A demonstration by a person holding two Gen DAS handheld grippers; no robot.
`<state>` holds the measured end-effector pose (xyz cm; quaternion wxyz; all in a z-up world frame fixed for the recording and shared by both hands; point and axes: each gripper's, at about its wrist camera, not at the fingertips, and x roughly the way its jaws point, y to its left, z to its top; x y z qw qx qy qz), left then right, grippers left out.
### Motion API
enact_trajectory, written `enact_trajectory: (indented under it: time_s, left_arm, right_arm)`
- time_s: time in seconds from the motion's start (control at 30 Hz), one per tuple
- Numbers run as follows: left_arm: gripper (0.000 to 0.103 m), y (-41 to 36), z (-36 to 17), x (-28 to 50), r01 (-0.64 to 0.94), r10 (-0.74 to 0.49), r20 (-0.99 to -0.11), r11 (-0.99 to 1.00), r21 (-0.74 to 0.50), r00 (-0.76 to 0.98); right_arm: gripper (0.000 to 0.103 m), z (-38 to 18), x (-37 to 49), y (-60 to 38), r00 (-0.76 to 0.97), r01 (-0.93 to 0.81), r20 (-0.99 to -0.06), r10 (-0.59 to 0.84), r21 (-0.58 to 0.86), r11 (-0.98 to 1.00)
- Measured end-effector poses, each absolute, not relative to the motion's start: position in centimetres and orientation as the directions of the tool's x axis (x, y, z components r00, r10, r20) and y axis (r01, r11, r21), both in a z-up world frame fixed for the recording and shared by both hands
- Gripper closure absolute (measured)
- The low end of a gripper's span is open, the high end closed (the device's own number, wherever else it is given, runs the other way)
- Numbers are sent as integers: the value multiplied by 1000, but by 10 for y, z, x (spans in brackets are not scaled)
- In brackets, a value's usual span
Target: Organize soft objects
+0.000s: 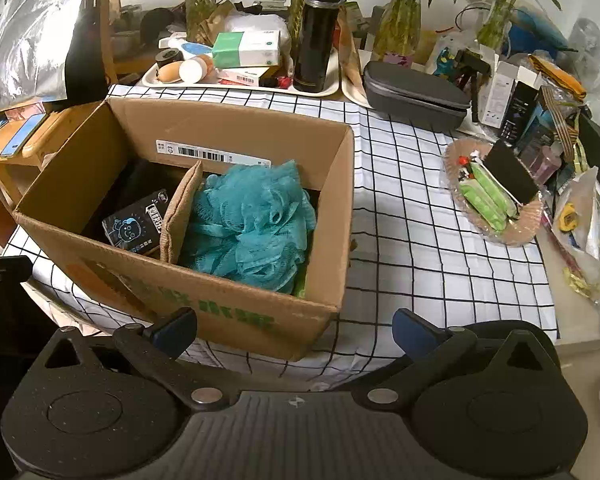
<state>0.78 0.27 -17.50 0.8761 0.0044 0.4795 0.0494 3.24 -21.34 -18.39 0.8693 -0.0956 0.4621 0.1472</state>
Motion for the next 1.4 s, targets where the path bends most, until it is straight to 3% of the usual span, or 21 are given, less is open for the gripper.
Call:
enact_trajectory:
  time_s: [1.4]
  left_arm:
    - [0,-3,-175,6,-56,72,-844,997,50,531]
  right_arm:
    - [0,-186,32,-212,527,-351,-833,170,-31,936]
